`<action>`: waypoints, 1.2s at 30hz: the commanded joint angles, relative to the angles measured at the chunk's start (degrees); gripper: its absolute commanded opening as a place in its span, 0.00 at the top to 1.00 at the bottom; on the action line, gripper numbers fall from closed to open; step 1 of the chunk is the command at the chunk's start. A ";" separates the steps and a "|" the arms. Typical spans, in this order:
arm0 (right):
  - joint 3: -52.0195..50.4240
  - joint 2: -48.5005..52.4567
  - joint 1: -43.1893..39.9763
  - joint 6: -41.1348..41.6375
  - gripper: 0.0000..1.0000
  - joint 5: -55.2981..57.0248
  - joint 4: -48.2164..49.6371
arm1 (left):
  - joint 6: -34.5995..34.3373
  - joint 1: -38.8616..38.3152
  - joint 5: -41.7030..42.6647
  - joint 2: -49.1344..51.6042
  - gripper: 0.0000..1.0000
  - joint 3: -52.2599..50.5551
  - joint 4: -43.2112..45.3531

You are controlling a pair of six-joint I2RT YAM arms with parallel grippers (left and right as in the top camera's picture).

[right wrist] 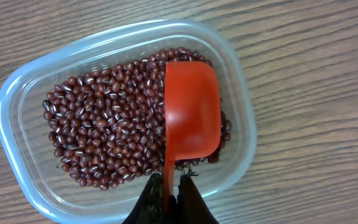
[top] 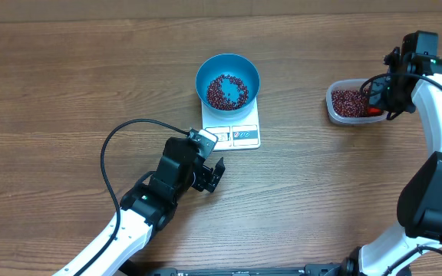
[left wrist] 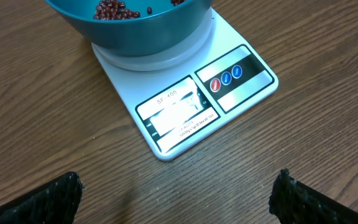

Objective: Scoop item into bowl and weigh 150g on scale
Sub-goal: 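Return the right gripper to the tub and scoop more beans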

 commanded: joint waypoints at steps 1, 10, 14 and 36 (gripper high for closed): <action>-0.92 2.49 -0.13 -0.09 0.96 -1.73 -0.35 | -0.76 -0.26 -0.11 0.46 0.01 -0.31 0.17; -0.98 5.60 -0.13 -0.09 0.96 -14.32 -1.03 | -0.76 -0.28 -0.11 0.46 0.00 -0.31 0.17; -0.98 5.77 -0.13 -0.09 0.96 -18.16 -2.16 | -0.76 -0.26 -0.11 0.46 0.00 -0.31 0.17; -1.01 5.77 -5.77 -0.02 0.96 -36.44 -4.17 | -0.76 -0.28 -0.11 0.46 0.01 -0.31 0.17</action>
